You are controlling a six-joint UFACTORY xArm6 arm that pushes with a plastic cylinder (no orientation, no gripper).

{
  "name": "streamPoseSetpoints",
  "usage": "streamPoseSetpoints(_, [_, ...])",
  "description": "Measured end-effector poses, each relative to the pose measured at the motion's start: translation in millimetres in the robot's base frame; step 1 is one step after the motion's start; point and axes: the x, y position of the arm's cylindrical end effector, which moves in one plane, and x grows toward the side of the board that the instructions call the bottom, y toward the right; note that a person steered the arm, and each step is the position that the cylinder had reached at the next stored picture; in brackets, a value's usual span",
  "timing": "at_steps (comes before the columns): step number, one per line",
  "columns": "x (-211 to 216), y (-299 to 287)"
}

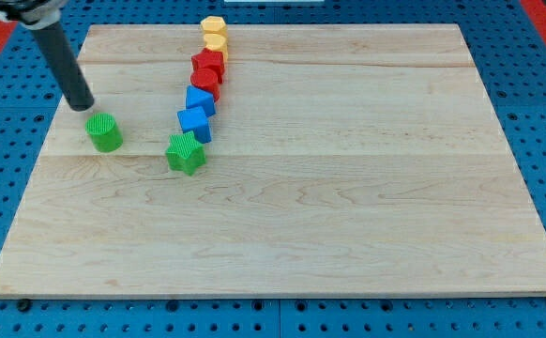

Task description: Push the green circle closer to the green star

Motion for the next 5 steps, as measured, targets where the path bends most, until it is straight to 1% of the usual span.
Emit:
streamPoseSetpoints(2, [25, 8])
streamPoseSetpoints(3, [43, 22])
streamPoseSetpoints(4, [71, 41])
streamPoseSetpoints(5, [88, 44])
